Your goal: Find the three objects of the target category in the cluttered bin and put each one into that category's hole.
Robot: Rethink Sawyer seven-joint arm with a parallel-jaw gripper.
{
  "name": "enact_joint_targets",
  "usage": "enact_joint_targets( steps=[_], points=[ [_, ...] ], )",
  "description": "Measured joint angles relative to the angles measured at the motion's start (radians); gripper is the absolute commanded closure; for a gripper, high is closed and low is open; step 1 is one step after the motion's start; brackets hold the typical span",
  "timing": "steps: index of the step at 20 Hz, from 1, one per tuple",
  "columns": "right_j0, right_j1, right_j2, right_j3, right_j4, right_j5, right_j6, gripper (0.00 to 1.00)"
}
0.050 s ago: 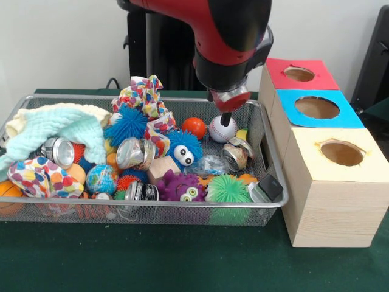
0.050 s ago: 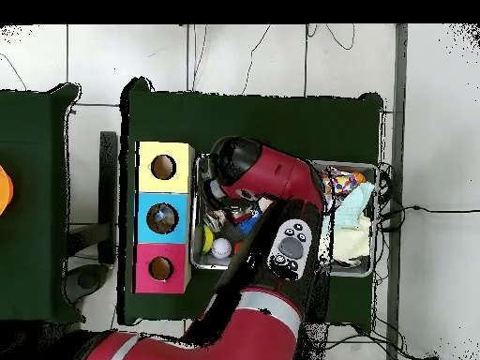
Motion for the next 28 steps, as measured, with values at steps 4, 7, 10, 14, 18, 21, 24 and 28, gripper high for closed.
enact_joint_targets(
  steps=[4,7,10,14,18,21,24,28],
  points=[
    [0.000,0.008,0.000,-0.003,0.002,0.000,0.000,0.00],
    [0.000,0.029,0.000,-0.014,0.003,0.000,0.000,0.00],
    [-0.001,0.065,0.000,-0.037,0.003,0.000,0.000,0.00],
    [-0.001,0.111,0.000,-0.069,0.003,0.000,0.000,0.00],
    [-0.002,0.150,0.000,-0.097,0.003,0.000,0.000,0.00],
    [-0.002,0.180,0.000,-0.122,0.003,0.000,0.000,0.00],
    [-0.002,0.194,0.000,-0.131,0.004,0.000,0.000,0.00],
    [-0.002,0.212,0.000,-0.140,0.009,0.000,0.000,0.00]
  ],
)
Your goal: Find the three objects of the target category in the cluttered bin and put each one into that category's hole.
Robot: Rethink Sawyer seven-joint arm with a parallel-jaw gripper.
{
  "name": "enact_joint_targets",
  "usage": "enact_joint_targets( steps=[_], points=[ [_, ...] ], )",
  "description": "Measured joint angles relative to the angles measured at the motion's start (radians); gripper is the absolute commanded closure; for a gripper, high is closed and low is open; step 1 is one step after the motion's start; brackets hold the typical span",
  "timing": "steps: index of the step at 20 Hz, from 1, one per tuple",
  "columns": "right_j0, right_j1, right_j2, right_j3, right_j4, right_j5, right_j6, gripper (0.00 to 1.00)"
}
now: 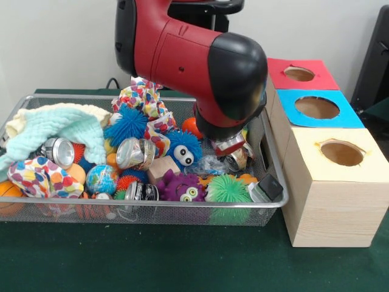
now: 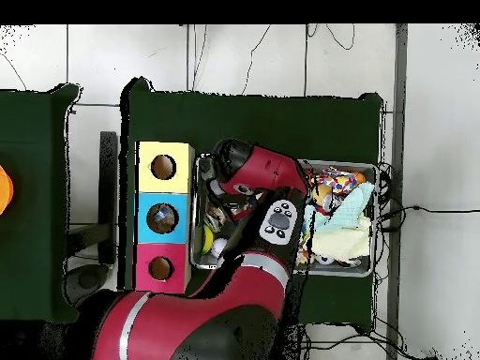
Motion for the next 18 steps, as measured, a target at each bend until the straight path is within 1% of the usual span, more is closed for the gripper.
enact_joint_targets(
  steps=[7,12,18],
  points=[
    [0.000,0.021,0.000,-0.029,0.009,0.000,0.001,0.00],
    [0.000,0.023,0.000,-0.058,0.020,0.000,0.001,0.00],
    [0.000,0.023,0.000,-0.071,0.030,0.000,0.001,0.00]
  ],
)
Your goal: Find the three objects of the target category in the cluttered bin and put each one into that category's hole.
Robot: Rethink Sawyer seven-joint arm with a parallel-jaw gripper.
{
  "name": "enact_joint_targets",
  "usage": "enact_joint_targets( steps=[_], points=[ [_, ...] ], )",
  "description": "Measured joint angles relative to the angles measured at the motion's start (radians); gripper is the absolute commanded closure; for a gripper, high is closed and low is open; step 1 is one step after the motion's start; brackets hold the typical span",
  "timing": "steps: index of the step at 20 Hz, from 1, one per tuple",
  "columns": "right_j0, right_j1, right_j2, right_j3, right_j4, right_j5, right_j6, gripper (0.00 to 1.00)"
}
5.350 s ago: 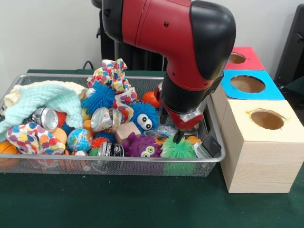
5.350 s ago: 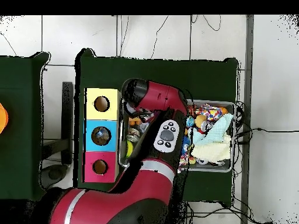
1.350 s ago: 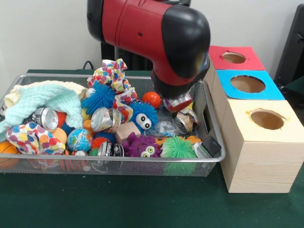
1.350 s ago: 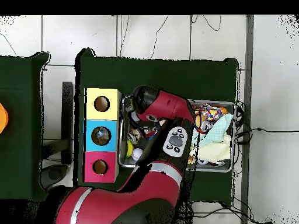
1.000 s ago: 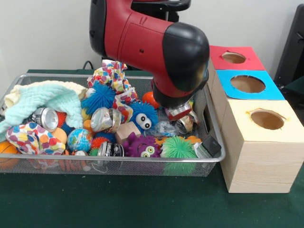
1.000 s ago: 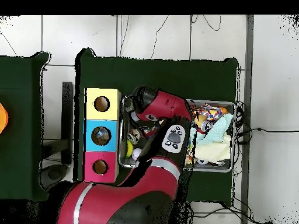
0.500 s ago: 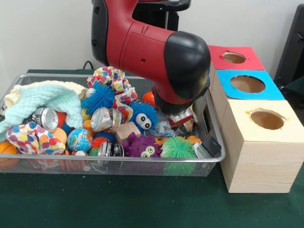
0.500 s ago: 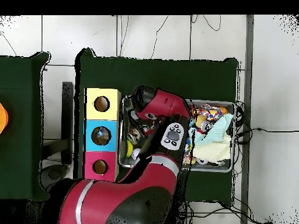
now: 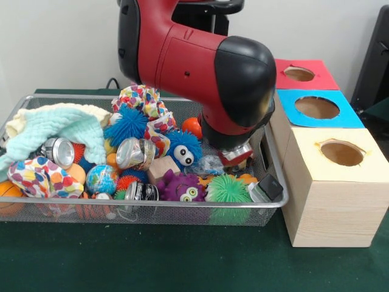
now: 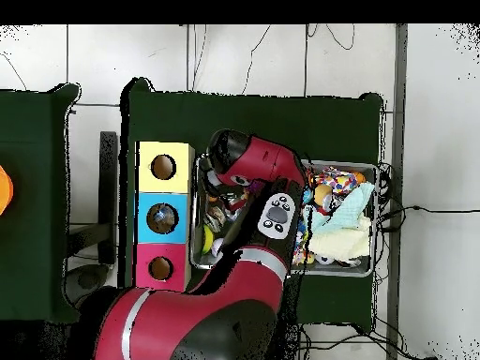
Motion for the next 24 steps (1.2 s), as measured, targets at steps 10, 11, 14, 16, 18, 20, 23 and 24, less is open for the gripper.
enact_joint_targets(
  steps=[10,11,14,16,18,20,23,24],
  points=[
    [0.000,0.000,0.000,-0.004,0.008,-0.015,0.000,0.00],
    [-0.001,0.001,0.000,-0.004,0.008,-0.022,0.000,0.00],
    [-0.002,0.002,0.000,-0.004,0.008,-0.036,0.000,0.00],
    [-0.006,0.004,0.000,-0.004,0.008,-0.048,0.000,0.00],
    [-0.010,0.007,0.000,-0.004,0.008,-0.061,0.000,0.00],
    [-0.014,0.010,0.000,-0.004,0.008,-0.071,0.000,0.00],
    [-0.018,0.010,0.000,-0.004,0.009,-0.075,0.000,0.00],
    [-0.018,0.010,0.000,-0.004,0.009,-0.075,0.000,0.00]
  ],
)
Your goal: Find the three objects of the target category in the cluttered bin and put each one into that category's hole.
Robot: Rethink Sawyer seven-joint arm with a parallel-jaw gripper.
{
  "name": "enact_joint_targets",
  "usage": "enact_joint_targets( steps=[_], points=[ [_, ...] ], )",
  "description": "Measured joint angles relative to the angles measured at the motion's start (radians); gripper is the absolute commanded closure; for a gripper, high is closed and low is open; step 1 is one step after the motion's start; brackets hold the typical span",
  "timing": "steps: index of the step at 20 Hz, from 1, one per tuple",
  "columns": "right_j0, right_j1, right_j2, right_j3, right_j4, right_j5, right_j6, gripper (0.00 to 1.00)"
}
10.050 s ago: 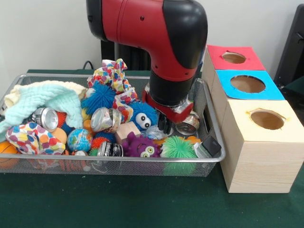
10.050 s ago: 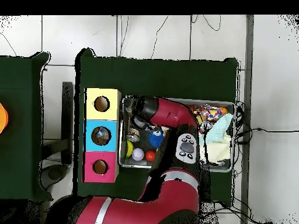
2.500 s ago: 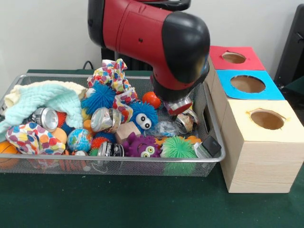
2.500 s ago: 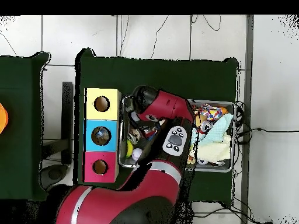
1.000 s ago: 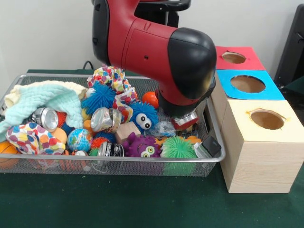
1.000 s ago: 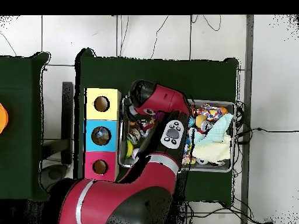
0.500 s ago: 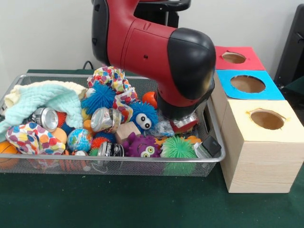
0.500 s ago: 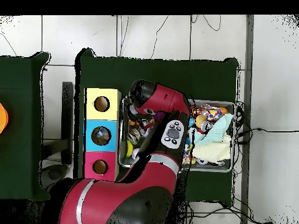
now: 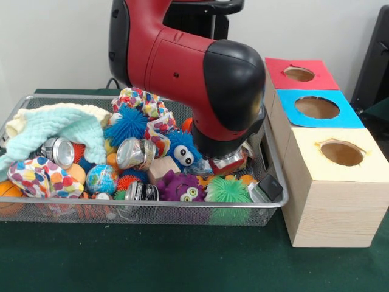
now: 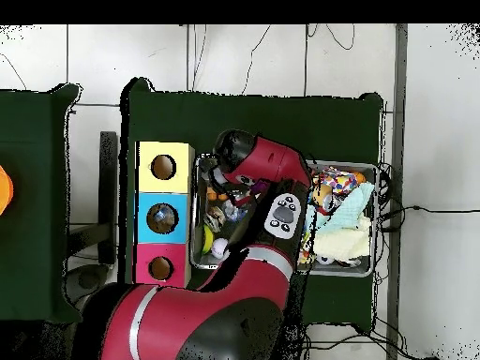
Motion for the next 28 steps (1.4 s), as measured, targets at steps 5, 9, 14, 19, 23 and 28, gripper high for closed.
enact_joint_targets(
  steps=[5,9,14,19,23,28],
  points=[
    [-0.001,0.000,0.000,0.000,0.001,0.000,0.000,0.00],
    [-0.001,0.001,0.000,0.000,0.002,0.000,0.000,0.00],
    [-0.003,0.002,0.000,0.000,0.007,0.001,0.000,0.00],
    [-0.005,0.003,0.000,0.000,0.011,0.001,0.000,0.00],
    [-0.008,0.004,0.000,0.000,0.016,0.001,0.000,0.00],
    [-0.017,0.005,0.001,0.000,0.026,0.001,0.000,0.00]
  ],
)
